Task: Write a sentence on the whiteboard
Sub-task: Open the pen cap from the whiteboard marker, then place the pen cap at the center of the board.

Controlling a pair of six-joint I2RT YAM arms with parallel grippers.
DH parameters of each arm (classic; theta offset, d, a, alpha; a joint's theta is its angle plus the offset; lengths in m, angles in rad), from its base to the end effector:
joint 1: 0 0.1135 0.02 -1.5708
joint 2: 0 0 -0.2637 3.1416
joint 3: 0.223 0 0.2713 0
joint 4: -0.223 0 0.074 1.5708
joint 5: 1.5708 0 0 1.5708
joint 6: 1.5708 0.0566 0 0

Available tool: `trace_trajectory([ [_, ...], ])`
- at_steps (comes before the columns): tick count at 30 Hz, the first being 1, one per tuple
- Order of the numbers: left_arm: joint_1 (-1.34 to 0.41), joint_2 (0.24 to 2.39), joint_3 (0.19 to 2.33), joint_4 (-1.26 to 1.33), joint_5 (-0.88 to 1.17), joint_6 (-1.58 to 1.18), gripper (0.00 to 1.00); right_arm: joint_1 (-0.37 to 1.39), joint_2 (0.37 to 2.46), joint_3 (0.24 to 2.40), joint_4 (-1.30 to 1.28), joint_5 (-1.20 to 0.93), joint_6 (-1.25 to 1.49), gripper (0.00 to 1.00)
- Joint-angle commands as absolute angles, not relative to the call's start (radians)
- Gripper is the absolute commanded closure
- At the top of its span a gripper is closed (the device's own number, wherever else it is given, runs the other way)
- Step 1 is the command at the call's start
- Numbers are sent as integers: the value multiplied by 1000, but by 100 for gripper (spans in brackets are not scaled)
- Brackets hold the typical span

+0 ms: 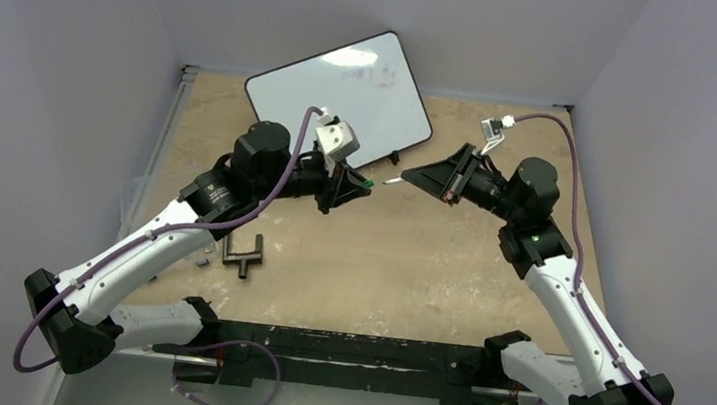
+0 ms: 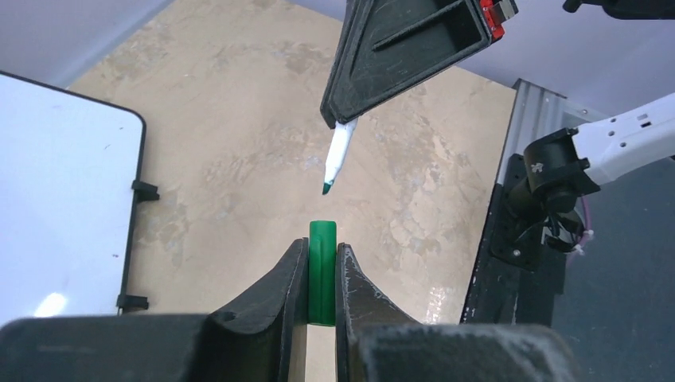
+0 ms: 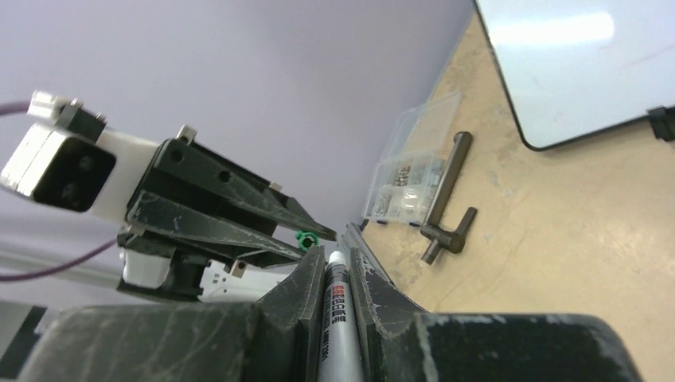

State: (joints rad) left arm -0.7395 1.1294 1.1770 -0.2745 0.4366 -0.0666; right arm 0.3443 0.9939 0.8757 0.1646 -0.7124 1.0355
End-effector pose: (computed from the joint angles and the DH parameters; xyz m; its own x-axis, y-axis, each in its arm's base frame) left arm 0.1988 -0.2137 0.3963 -0.2267 0.1252 -0.9659 0.9020 0.4010 -0.1598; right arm 0.2348 0.1235 0.3683 -0.7261 0.4312 -0.5356 -0.4814 0.2375 0.8437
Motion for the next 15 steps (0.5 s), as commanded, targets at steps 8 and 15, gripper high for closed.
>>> trace_trajectory([
  [8,-735,1064,1051,-196,257,-106,100,282,953,958,-116,-491,892,100],
  [15,-735,1052,853,-144,157,-252,100,282,908,867,-84,-417,835,100],
])
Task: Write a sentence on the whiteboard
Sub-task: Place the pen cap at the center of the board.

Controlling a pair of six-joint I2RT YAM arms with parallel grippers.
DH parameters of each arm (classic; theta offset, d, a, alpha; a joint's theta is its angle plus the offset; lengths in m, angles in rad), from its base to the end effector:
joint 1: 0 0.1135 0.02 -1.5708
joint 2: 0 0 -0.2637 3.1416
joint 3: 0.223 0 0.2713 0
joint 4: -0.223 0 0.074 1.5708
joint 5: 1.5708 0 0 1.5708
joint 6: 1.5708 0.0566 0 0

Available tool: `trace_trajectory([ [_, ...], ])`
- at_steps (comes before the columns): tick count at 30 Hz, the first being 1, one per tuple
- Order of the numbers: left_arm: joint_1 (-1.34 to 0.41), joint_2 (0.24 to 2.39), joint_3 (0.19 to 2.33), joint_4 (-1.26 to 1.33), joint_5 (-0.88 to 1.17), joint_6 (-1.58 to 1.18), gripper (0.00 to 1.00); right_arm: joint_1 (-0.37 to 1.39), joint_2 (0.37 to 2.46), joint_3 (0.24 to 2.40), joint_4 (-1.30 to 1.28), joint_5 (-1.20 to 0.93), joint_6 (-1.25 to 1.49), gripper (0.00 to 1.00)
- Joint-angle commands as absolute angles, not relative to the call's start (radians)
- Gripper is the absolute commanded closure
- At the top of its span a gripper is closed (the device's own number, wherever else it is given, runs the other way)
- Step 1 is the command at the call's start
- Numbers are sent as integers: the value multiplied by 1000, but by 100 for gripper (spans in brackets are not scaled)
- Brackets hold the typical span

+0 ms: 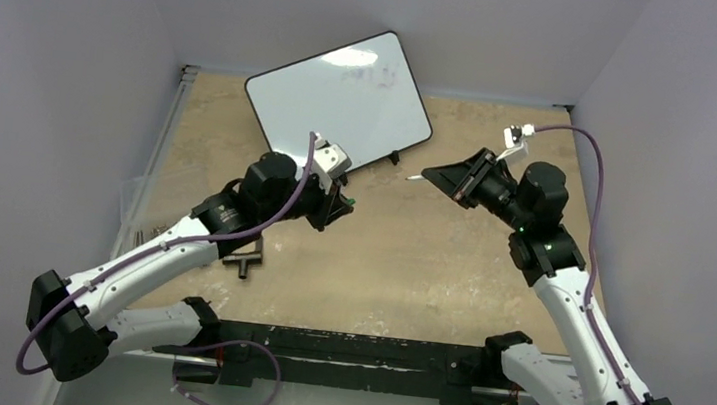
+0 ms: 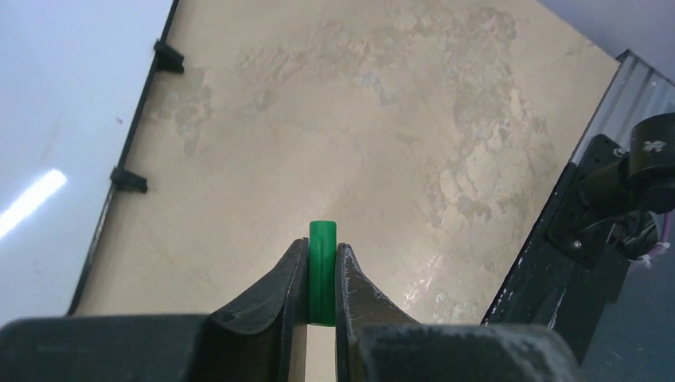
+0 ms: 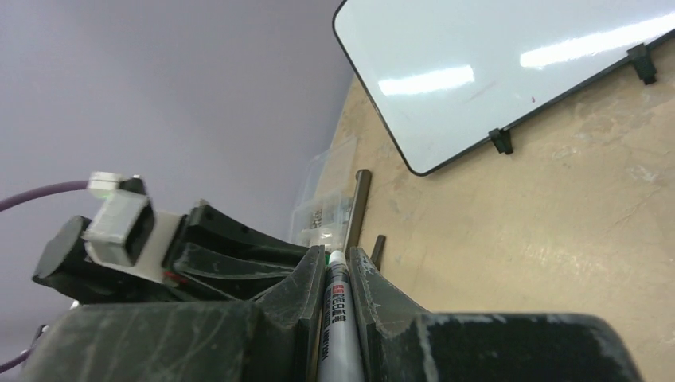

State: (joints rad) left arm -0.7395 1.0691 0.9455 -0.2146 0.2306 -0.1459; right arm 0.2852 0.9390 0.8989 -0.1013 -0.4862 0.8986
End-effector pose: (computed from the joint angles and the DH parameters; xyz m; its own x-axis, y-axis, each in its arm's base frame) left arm 0.2018 -0.2016 0.3288 -0.3611 0.1378 -0.9223 0.7711 0.6003 -0.2122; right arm 0.2361 0.0968 0.3582 -0.6262 0.5373 -0.5650 -0.3255 0.4783 0.8157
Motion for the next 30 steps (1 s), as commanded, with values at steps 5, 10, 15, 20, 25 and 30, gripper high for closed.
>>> trace_trajectory([
  [5,-736,1090,743,-112,97,-328,100,282,887,757,-6,-442,848,100],
  [10,-736,1138,677,-50,63,-382,100,284,905,749,-8,-458,816,100],
  [15,-736,1209,669,-16,67,-415,100,284,918,733,-8,-465,812,100],
  [20,-736,1247,668,44,65,-429,100,284,926,728,-21,-463,805,100],
  [25,-736,1272,669,51,65,-430,86,283,924,728,-46,-445,787,100],
  [30,-736,1284,669,58,57,-423,63,284,933,730,-45,-452,787,100],
])
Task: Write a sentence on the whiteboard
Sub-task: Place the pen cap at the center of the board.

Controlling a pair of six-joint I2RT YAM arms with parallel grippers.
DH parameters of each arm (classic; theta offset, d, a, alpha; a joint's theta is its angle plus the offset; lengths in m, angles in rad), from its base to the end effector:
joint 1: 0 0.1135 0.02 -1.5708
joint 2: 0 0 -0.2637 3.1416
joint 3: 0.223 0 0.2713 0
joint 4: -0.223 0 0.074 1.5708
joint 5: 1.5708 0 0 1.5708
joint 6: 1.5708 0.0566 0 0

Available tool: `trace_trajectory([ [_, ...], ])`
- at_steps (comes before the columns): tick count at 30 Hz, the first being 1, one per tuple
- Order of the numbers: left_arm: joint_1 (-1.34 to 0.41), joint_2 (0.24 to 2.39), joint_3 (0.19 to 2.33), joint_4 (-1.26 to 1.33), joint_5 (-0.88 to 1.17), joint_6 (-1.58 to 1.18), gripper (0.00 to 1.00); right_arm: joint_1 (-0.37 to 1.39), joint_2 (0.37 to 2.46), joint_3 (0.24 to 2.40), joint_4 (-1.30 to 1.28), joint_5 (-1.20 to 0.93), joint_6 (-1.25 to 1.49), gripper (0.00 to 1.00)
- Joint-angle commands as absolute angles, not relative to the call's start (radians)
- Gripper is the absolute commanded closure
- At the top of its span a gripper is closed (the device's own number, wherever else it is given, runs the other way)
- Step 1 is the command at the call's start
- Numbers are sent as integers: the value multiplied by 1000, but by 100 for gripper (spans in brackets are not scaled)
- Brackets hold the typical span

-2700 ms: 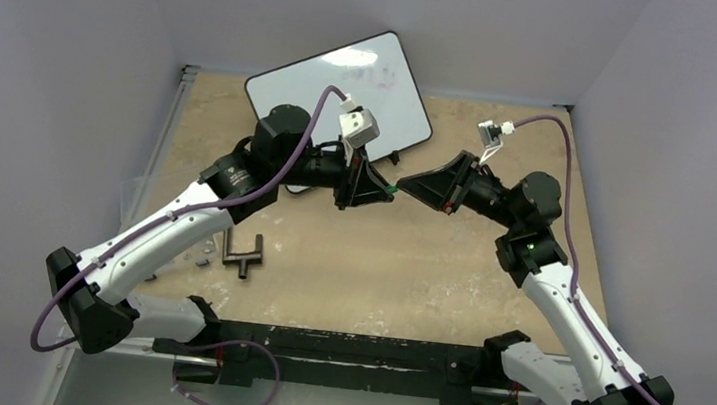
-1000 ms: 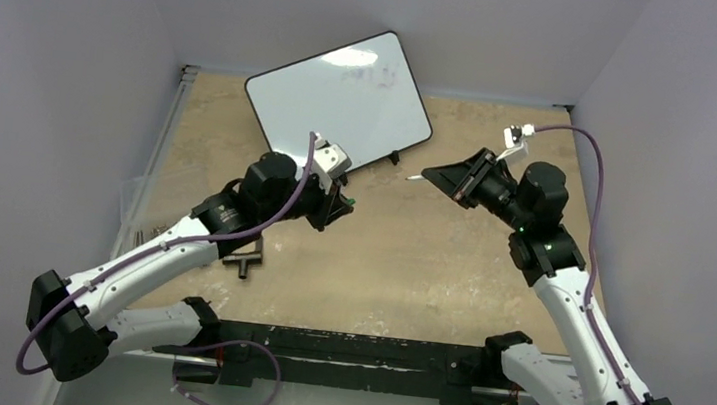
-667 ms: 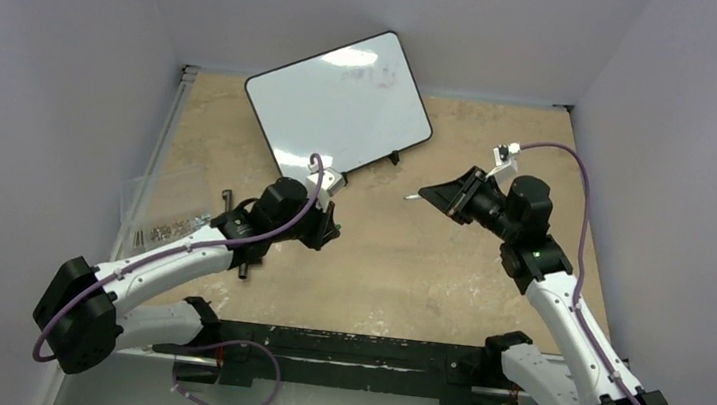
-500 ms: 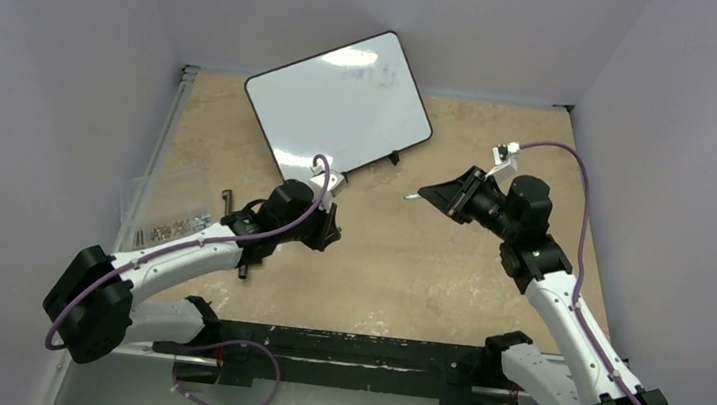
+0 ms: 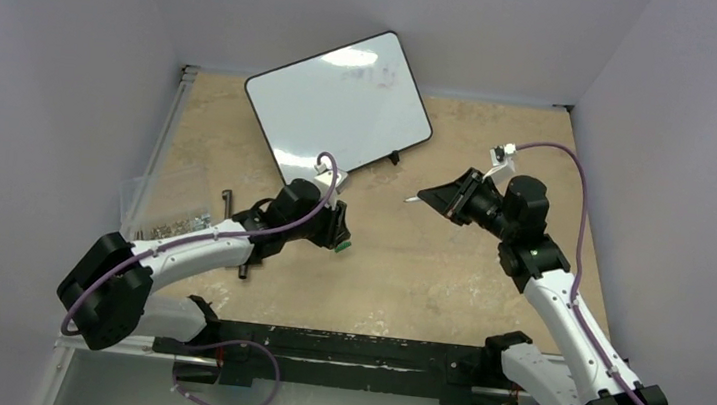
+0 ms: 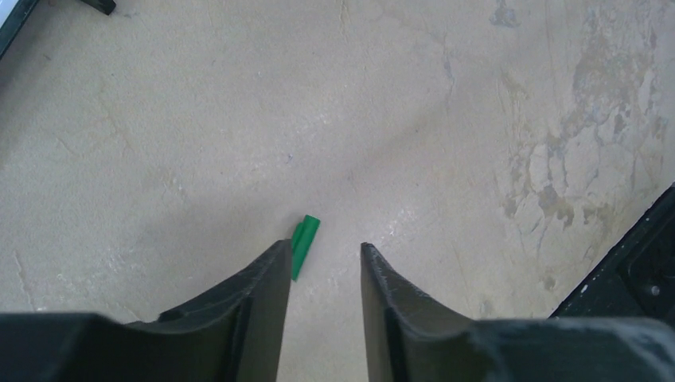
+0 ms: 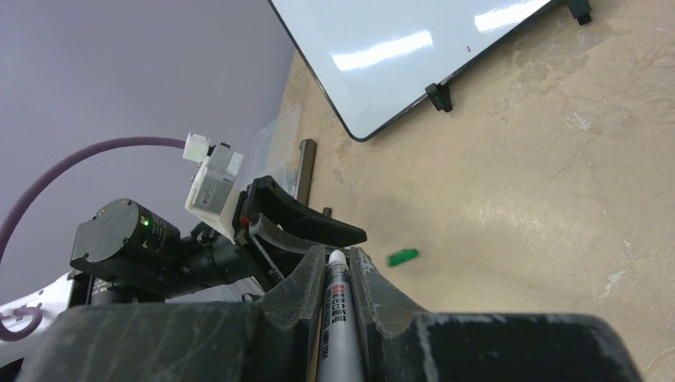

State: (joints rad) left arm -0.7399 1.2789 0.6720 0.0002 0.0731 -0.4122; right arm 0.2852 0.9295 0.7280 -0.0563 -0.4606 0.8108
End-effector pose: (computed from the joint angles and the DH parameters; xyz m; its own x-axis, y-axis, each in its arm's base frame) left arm 0.2209 -0.2072 0.1901 -0.6729 0.0733 -0.7360 0.4880 0.7918 -0.3673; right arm 0.2367 0.0956 0.2988 -0.6502 0.4860 -0.5840 -0.2804 0.5609 0.7790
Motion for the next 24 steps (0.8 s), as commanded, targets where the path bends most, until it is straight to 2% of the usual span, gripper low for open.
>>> trace_trajectory([
  [1,-736,1286,668,60,56,-423,58,284,935,732,-49,-453,783,100],
  [3,-736,1286,665,63,54,-421,52,283,934,736,-55,-450,777,100],
  [9,-737,1262,705,5,47,-395,44,284,931,729,-52,-442,772,100],
  [18,-692,1191,949,-275,3,-272,42,284,943,719,-26,-430,739,100],
  [24,-548,1207,1125,-329,69,-252,40,284,946,717,-10,-431,704,100],
])
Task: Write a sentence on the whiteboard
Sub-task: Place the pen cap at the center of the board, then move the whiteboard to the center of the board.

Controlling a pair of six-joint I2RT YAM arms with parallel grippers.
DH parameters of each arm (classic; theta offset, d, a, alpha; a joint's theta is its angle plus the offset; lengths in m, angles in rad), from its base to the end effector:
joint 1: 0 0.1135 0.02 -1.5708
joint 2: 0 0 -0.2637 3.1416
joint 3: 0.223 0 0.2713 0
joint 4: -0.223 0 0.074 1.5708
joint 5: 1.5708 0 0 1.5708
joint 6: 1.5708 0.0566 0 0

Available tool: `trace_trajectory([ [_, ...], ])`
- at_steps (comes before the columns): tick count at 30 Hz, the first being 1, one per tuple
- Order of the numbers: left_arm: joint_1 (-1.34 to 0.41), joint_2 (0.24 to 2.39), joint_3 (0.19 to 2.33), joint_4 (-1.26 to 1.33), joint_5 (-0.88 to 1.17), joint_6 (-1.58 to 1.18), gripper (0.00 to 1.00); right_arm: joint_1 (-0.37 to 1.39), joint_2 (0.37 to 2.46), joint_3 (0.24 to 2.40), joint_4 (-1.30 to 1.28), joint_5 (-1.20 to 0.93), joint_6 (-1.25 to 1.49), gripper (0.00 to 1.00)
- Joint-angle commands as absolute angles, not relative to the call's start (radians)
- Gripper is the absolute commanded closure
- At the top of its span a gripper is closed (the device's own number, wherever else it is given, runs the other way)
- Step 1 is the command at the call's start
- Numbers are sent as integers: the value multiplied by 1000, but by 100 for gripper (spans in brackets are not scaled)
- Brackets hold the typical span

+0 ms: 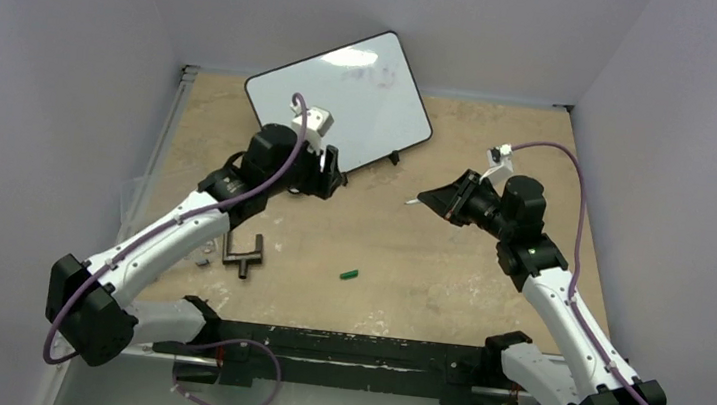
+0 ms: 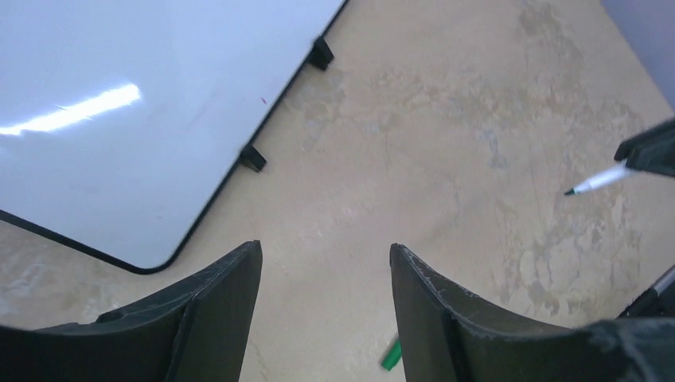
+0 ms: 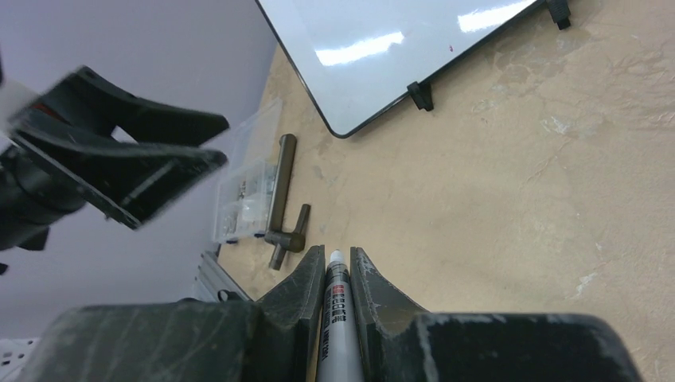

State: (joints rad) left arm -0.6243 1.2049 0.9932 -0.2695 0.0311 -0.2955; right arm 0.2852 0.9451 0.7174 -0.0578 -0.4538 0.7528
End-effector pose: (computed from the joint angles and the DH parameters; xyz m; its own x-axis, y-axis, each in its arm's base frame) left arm 0.2527 -0.1842 0.3024 -0.5359 0.0273 -0.8438 0.4710 0.8392 -0.2719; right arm 0.2393 0.0960 0.2908 -0.6461 0.4509 -0.6158 -0.2943 0.5972 0.7461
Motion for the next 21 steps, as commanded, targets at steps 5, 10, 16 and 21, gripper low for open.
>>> trace_trajectory([
  [5,-438,1327,1404,-500,120,-186,40,283,961,720,-12,-432,646,100],
  [10,-265,1454,1590,-550,246,-180,40,284,1012,779,-110,-430,585,100],
  [16,-82,1595,1689,-459,482,-246,40,284,1008,783,-118,-495,557,100],
  [21,-32,1816,1925,-533,640,-162,40,284,991,774,-85,-567,552,100],
])
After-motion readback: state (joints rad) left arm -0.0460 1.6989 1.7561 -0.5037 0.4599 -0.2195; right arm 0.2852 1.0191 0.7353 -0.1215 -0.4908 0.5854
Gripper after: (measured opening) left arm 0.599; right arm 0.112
